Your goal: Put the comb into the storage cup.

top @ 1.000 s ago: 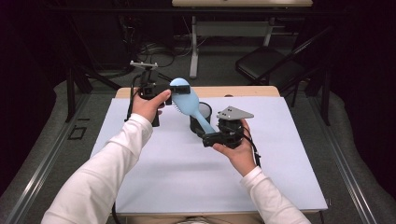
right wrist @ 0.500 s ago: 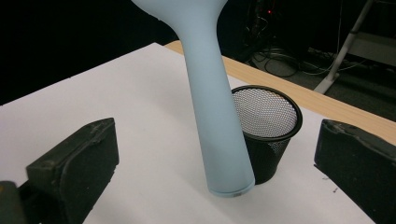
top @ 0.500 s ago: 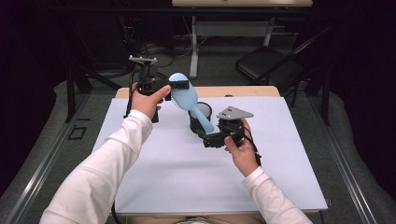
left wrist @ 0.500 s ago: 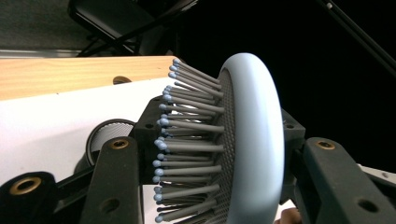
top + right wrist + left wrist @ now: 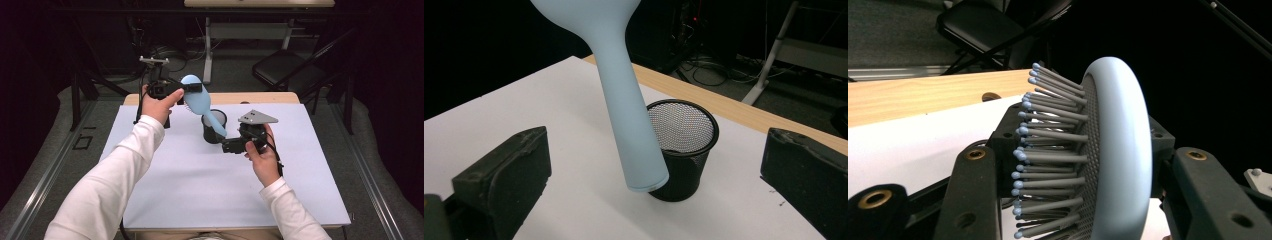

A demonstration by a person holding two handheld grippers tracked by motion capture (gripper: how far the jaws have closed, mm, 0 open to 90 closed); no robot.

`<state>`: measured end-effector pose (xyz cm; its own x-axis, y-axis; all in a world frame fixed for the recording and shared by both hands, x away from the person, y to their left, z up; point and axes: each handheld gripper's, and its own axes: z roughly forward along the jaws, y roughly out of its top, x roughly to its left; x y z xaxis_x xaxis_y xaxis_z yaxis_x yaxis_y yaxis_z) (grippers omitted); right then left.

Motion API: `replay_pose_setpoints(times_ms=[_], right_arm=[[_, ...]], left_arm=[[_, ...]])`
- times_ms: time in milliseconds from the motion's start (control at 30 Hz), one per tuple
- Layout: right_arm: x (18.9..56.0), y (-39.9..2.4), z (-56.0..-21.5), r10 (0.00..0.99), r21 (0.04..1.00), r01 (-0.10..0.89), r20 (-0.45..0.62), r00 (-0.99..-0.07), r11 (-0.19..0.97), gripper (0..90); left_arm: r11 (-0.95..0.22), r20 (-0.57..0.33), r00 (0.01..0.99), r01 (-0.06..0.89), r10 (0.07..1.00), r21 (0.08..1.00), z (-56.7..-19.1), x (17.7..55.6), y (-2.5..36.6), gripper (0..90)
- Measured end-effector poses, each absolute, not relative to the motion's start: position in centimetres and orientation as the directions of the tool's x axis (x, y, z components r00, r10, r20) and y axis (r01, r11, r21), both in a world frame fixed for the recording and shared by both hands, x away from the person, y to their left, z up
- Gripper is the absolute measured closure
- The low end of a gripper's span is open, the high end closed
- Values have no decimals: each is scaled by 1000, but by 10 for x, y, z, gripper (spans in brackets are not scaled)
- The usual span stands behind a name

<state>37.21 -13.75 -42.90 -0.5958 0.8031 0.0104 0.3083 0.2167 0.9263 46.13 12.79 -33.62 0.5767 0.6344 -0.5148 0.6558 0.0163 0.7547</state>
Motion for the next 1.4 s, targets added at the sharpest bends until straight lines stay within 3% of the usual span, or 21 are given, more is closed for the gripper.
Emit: replay_pose_setpoints(times_ms=[1400], right_arm=[[369, -155, -429, 814, 935, 315, 51, -579, 165, 0]], left_arm=[[16, -405, 567, 568, 717, 823, -329, 479, 128, 505]])
